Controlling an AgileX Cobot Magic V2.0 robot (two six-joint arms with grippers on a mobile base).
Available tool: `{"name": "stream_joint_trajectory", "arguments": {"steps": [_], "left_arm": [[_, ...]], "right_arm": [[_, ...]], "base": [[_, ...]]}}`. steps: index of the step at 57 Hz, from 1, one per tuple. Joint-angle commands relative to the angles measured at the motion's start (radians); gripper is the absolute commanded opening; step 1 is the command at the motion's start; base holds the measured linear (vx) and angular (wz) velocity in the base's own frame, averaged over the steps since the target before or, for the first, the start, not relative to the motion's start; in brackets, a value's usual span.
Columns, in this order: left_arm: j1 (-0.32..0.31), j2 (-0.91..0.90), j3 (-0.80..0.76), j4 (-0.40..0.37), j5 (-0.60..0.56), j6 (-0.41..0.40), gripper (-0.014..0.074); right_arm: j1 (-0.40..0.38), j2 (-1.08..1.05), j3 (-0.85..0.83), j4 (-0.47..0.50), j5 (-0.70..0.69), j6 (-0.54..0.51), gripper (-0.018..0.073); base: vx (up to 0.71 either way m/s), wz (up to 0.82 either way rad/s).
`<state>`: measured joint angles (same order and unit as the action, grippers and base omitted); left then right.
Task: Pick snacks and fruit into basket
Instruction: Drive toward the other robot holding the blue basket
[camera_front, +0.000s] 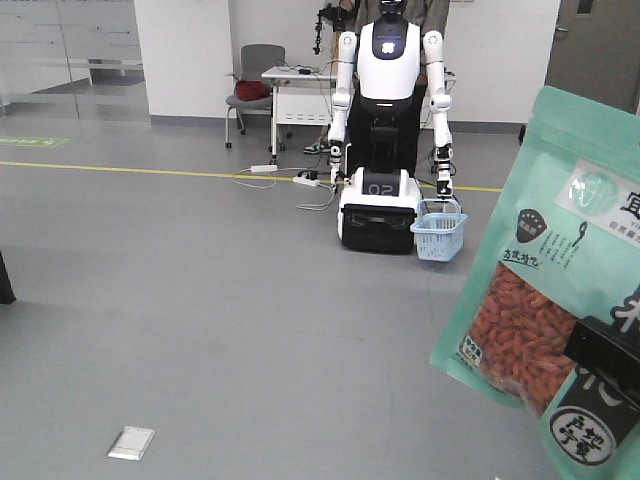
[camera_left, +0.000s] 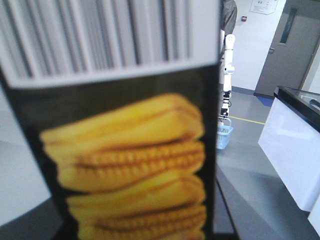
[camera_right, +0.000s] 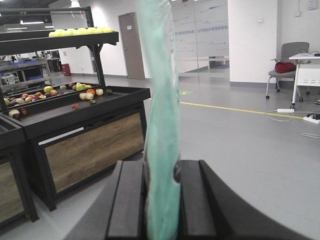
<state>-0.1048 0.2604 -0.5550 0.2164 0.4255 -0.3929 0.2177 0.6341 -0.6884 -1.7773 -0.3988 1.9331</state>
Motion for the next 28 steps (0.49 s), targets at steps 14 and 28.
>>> {"name": "stream_joint_trajectory", "arguments": {"steps": [14,28], "left_arm": [[-0.006,0.012,-0.037,0.007,-0.102,0.002,0.0002],[-0.006,0.012,-0.037,0.007,-0.102,0.002,0.0002]], "right_arm": [[-0.004,-0.001,-0.031,-0.004,0.018,-0.001,-0.0009],[-0.004,-0.001,-0.031,-0.004,0.018,-0.001,-0.0009]], "base": [[0.42,0.01],[0.43,-0.06]]}}
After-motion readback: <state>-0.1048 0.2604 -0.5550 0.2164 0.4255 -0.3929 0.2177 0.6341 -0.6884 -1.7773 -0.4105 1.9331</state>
